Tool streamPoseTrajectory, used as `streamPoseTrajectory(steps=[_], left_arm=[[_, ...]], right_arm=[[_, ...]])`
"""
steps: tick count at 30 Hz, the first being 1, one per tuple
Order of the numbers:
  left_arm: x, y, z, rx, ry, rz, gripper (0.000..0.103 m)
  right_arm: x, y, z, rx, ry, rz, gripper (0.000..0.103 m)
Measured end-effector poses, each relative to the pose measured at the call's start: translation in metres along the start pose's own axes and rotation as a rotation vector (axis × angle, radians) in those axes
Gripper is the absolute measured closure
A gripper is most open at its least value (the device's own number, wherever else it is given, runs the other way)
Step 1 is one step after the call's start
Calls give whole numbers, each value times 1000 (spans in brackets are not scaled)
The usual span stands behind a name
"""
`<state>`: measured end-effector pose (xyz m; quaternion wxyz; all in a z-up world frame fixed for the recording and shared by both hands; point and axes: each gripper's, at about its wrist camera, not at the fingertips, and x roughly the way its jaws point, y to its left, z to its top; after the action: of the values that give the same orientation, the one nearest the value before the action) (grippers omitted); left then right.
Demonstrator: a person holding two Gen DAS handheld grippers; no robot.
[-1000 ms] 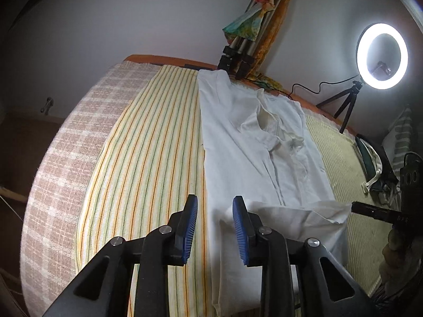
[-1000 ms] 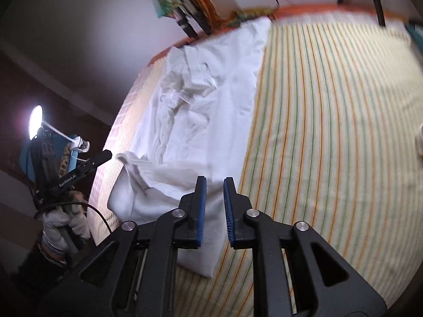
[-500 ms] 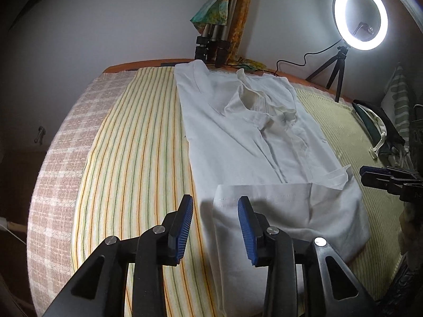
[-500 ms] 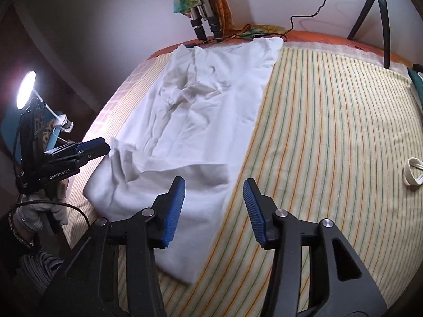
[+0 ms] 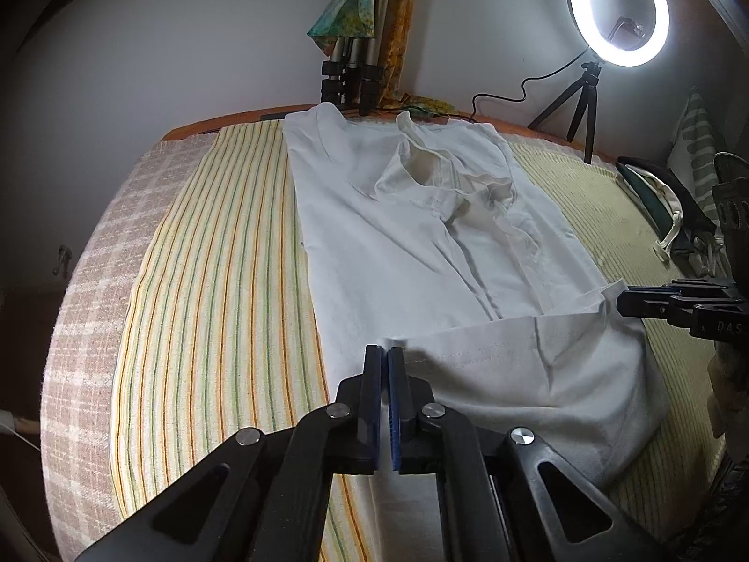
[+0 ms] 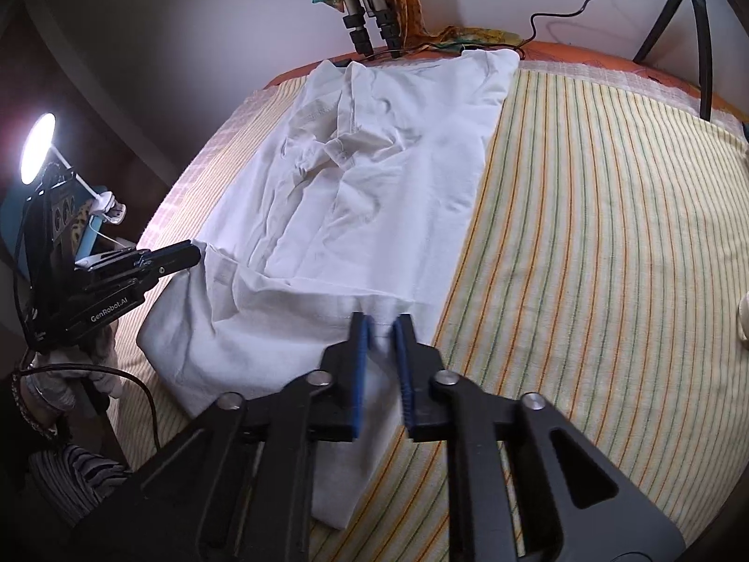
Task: Fold small clothes
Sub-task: 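Fold the hem end over toward the collar with both tools, then release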
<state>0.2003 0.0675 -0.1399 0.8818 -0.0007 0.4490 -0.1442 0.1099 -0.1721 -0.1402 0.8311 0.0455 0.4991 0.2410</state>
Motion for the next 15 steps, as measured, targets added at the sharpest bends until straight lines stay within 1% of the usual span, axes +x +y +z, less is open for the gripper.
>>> streamPoseTrajectory(steps=[1, 4, 5, 7, 8, 9, 10, 11, 12, 13, 15], left_arm=[[-3, 0, 0, -2, -12, 6, 103], [-15, 1, 4, -1, -90, 48, 103], [-14, 2, 6, 5, -98, 56, 103], [-7, 5, 7, -1, -78, 63, 102], [-2, 5, 6, -1, -57, 74, 99], [0, 6, 4, 5, -45, 85, 95], [-1, 5, 2, 14, -42, 114, 87], [-6, 6, 1, 18, -54, 138, 76], [-12, 6, 0, 17, -68, 143, 76], [-19, 5, 0, 14, -79, 136, 76], [-34, -1, -1, 21, -99, 89, 76]], right_arm=[[-2, -1, 0, 12, -9, 0, 97], [-7, -7, 0, 76, -30, -15, 98], [-5, -9, 0, 86, -23, -14, 98], [-1, -7, 0, 74, -4, -8, 97], [0, -4, 0, 53, 7, -16, 97], [-2, 1, 0, 30, 2, -38, 95], [-6, 5, 0, 8, -10, -61, 87], [-11, 10, -1, -18, -30, -78, 82], [-16, 14, -2, -40, -53, -87, 79], [-22, 21, -4, -69, -74, -79, 79], [-29, 35, -11, -128, -102, -34, 79]])
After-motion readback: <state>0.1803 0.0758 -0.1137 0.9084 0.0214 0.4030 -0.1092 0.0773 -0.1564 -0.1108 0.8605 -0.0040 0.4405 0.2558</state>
